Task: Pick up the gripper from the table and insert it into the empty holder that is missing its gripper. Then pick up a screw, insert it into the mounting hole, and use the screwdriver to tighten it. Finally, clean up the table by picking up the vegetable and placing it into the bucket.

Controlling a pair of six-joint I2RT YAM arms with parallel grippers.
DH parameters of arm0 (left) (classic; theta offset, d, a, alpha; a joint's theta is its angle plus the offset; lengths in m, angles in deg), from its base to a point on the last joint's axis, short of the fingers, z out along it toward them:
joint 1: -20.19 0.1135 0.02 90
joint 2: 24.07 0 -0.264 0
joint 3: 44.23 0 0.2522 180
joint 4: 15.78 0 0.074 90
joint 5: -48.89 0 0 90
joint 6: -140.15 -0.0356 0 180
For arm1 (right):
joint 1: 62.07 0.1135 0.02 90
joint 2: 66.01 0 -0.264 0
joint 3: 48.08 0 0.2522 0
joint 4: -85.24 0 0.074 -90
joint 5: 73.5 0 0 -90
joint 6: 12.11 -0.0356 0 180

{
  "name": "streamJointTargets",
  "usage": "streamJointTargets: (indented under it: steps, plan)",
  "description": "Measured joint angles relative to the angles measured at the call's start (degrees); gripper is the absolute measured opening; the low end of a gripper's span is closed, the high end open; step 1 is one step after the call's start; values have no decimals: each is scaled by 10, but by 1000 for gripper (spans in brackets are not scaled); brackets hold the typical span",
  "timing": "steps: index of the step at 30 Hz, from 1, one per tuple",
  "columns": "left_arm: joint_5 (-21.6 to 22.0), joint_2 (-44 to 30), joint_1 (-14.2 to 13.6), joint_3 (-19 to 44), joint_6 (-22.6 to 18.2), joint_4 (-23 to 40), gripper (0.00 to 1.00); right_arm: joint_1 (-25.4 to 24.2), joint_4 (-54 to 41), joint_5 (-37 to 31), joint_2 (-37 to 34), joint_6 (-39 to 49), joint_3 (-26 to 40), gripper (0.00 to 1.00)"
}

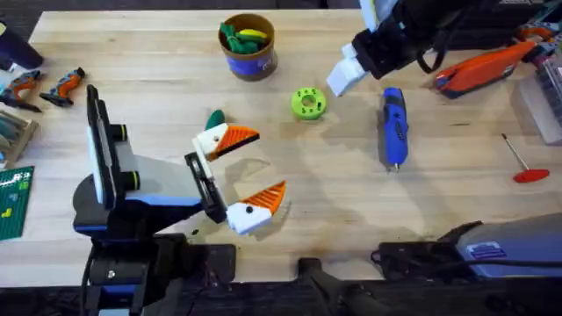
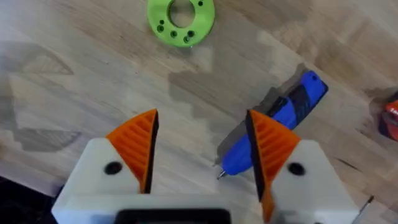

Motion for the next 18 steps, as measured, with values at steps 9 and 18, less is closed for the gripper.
streamJointTargets:
  steps: [9, 18]
  plan:
    - [0, 0, 0, 0, 0, 0, 985, 0, 12, -4, -45, 18, 0, 756]
    - [0, 0, 0, 0, 0, 0, 985, 6, 75, -6, -111, 20, 0, 756]
